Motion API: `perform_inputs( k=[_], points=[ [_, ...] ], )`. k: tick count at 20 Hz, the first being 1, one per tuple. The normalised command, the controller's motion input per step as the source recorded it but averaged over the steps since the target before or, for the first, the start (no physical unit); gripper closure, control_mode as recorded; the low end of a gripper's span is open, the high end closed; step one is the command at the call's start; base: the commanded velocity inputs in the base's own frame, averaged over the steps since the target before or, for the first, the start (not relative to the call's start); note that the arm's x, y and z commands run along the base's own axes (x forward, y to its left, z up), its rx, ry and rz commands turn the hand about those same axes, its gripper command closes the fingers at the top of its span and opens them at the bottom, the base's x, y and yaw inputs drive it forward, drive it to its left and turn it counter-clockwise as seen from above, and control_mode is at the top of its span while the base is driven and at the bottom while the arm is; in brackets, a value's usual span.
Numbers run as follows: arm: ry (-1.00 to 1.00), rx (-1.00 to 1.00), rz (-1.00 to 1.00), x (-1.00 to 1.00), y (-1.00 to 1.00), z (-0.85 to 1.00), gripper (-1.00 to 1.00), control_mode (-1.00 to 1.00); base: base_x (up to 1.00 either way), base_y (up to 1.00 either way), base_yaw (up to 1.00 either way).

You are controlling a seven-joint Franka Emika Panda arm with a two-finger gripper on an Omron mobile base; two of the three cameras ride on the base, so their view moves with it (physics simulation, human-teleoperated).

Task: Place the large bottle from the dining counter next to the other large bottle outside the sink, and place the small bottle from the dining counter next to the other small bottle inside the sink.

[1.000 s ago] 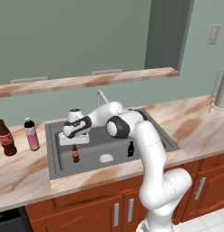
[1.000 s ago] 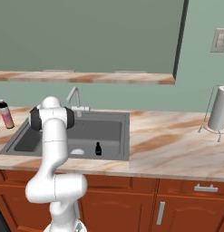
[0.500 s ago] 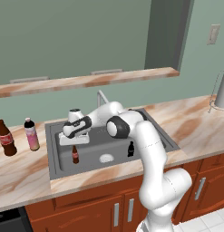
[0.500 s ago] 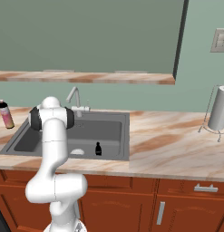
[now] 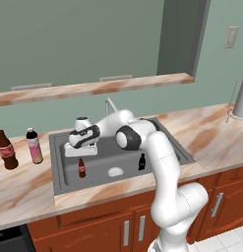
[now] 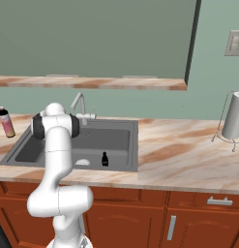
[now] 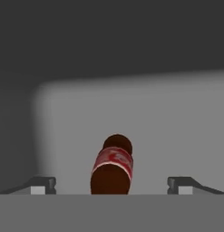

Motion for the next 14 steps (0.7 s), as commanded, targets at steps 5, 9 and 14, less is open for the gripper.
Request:
perform_inputs(
  k=[5, 9, 14],
  points=[
    [0.01, 0.0, 0.01, -0.07, 0.0, 0.79, -1.0, -1.0, 0.0, 0.0, 0.0],
    [0.0, 0.0, 0.02, -0.2, 0.0, 0.73, -1.0, -1.0, 0.0, 0.0, 0.0],
    [0.0, 0.0, 0.04, -0.47, -0.02, 0.73, -1.0, -1.0, 0.0, 0.0, 0.0]
  ],
)
